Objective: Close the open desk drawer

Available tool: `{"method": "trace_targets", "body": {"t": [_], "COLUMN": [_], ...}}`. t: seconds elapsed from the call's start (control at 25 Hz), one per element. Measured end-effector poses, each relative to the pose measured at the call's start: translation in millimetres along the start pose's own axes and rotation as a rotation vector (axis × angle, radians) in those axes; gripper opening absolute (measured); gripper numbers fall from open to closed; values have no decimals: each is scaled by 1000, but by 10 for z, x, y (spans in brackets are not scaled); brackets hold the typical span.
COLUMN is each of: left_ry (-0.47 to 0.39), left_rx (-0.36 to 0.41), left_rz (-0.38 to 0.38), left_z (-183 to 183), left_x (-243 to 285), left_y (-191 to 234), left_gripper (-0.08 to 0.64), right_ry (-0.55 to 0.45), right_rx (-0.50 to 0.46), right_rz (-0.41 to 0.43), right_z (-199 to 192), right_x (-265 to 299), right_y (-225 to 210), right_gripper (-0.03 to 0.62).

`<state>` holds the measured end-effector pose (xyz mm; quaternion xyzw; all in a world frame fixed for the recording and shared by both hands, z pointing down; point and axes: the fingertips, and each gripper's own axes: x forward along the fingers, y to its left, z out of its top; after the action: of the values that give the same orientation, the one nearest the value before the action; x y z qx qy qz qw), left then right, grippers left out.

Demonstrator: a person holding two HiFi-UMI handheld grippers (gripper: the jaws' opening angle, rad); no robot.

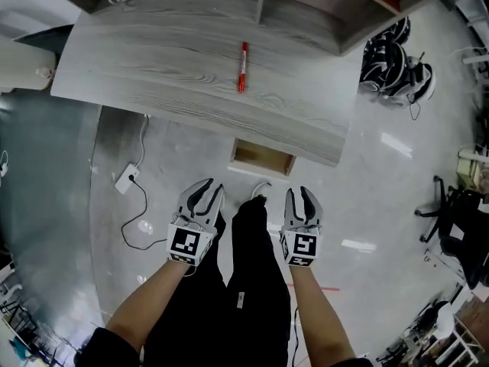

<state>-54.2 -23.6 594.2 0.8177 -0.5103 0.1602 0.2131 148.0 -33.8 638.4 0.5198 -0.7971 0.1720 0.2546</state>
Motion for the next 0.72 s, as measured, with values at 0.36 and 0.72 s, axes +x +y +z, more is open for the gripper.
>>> {"method": "trace_targets", "body": {"t": [0.36,0.72], "left_ry": [118,193], "left_rx": [32,139], "left_rz": [-13,-33], "left_z": [-728,-1156], "left_x": [408,664], "left_y": [133,291], "left_gripper": [95,114], "right_ry": [84,104], "right_rx": [-67,-51], "right_rz": [55,103], "right_z": [-436,-666], "right_x": [334,458], "right_y": [-104,-79], "right_gripper": [124,137]}}
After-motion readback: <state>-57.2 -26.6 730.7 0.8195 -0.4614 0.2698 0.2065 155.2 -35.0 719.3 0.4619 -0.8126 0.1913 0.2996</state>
